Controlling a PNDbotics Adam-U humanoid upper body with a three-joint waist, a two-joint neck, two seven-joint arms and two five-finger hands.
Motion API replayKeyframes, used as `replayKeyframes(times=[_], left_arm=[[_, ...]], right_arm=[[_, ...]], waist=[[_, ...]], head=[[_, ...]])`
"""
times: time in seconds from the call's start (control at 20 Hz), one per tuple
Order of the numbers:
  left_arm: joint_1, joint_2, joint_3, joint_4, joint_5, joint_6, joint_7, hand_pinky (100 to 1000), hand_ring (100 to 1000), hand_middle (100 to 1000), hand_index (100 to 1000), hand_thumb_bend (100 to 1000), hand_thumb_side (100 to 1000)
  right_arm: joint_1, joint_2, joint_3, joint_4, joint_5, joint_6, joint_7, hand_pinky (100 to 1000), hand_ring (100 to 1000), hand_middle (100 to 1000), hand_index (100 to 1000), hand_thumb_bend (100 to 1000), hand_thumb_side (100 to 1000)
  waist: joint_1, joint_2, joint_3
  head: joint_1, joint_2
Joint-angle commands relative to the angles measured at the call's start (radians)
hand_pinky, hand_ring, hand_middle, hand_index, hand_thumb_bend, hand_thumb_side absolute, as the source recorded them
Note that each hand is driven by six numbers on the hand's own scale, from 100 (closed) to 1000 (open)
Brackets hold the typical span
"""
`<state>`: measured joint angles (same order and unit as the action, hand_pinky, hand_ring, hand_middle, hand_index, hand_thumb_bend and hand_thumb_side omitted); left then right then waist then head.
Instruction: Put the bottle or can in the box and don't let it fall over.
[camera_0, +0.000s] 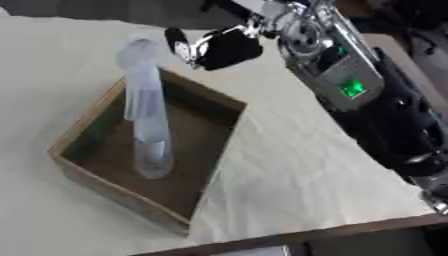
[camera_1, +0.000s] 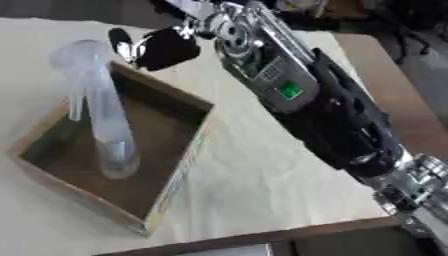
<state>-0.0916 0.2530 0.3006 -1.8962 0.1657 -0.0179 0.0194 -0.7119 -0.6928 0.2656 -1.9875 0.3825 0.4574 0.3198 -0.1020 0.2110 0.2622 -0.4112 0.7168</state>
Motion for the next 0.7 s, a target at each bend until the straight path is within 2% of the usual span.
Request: replayKeyframes(times=[0.05, 0.1, 0.2, 0.3, 0.35, 0.45, 0.5, 0.6, 0.7], left_arm=[[0.003, 0.015, 0.009, -0.03, -0.007, -0.005, 0.004, 918, 534, 728, 807, 104, 801], [0.003, 0.015, 0.007, -0.035, -0.007, -0.006, 0.004, 917, 535, 728, 807, 104, 798], [0.002, 0.016, 0.002, -0.043, -0.005, -0.005, 0.001, 917, 535, 728, 807, 101, 795], [0.003, 0.017, -0.002, -0.049, -0.002, -0.005, -0.001, 917, 535, 728, 807, 101, 795], [0.003, 0.017, -0.003, -0.051, -0.002, -0.005, -0.002, 916, 535, 728, 807, 100, 789], [0.004, 0.022, -0.014, -0.061, 0.002, -0.011, -0.01, 916, 536, 727, 807, 100, 784], [0.003, 0.024, -0.018, -0.067, 0.004, -0.014, -0.013, 916, 536, 727, 807, 100, 781], [0.001, 0.024, -0.026, -0.078, 0.011, -0.018, -0.018, 915, 537, 727, 807, 100, 777], [-0.004, 0.027, -0.035, -0.089, 0.019, -0.021, -0.023, 913, 538, 727, 807, 100, 773]], right_arm=[[0.02, -0.082, -0.076, -0.013, -0.108, -0.079, -0.156, 802, 926, 860, 877, 100, 323], [0.043, -0.104, -0.092, -0.013, -0.146, -0.124, -0.201, 814, 936, 872, 887, 100, 366], [0.093, -0.143, -0.116, -0.013, -0.206, -0.203, -0.254, 829, 950, 892, 907, 100, 297], [0.128, -0.167, -0.137, -0.013, -0.246, -0.252, -0.276, 829, 950, 892, 907, 100, 297], [0.139, -0.173, -0.143, -0.013, -0.259, -0.264, -0.283, 819, 936, 891, 908, 100, 363], [0.222, -0.199, -0.182, -0.013, -0.297, -0.321, -0.338, 812, 934, 885, 903, 100, 160], [0.265, -0.208, -0.199, -0.013, -0.306, -0.348, -0.366, 808, 933, 882, 906, 100, 100], [0.336, -0.212, -0.222, -0.013, -0.306, -0.391, -0.41, 803, 932, 878, 906, 100, 100], [0.41, -0.202, -0.24, -0.013, -0.3, -0.429, -0.452, 800, 934, 879, 911, 100, 157]], waist=[[0.011, -0.024, -0.013], [0.014, -0.026, -0.022], [0.019, -0.028, -0.033], [0.022, -0.029, -0.038], [0.024, -0.029, -0.04], [0.036, -0.028, -0.053], [0.04, -0.027, -0.059], [0.047, -0.024, -0.066], [0.053, -0.021, -0.074]], head=[[0.015, -0.015], [0.022, -0.018], [0.031, -0.026], [0.034, -0.03], [0.036, -0.033], [0.05, -0.046], [0.056, -0.05], [0.066, -0.055], [0.081, -0.057]])
